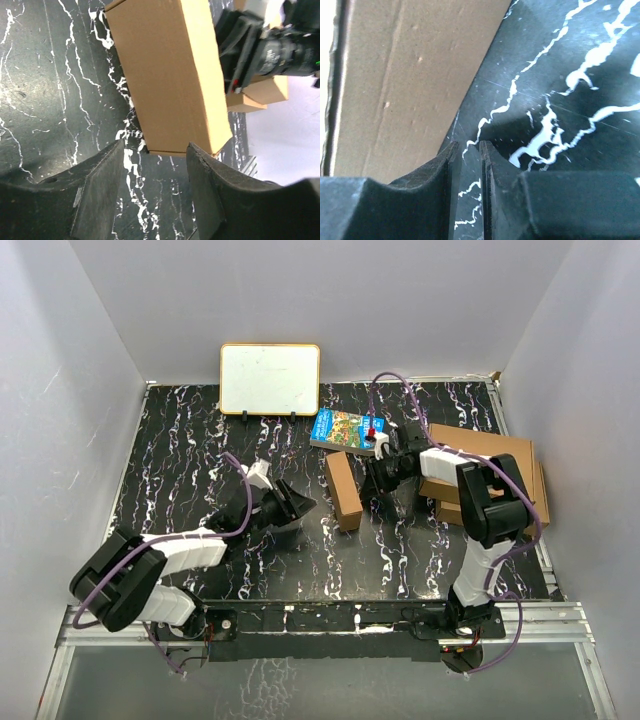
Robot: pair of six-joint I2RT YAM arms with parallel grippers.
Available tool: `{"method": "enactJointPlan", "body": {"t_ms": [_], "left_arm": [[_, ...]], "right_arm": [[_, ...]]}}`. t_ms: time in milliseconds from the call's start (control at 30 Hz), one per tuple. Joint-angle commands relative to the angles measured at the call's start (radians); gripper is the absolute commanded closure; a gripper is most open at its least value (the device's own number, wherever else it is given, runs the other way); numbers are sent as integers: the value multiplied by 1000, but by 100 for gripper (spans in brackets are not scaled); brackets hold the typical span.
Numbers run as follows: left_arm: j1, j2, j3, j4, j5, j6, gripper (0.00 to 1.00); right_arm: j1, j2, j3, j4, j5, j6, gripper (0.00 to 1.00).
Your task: Fold the paper box
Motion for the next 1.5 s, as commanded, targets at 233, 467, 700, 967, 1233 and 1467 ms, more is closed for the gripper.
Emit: {"method": "enactJointPlan", "body": {"t_ms": [233,467,700,967,1233,1467], "left_arm": [[4,189,159,-23,70,98,72],[-12,263,226,-3,108,111,73],[-46,193,177,19,77,154,73],[-104,31,96,-47,-20,210,73],[-107,66,150,-107,-47,242,72],[-107,128,231,-120,-23,283,71]], "right_arm": [[-16,-152,9,32,64,-92,76],[13,-28,23,46,-174,-2,81],[108,35,33,104,-375,77,81],[166,41,60,71,-236,52,80],[79,-107,84,-19,229,-127,76],[15,-204,75,-50,236,-211,72]]}}
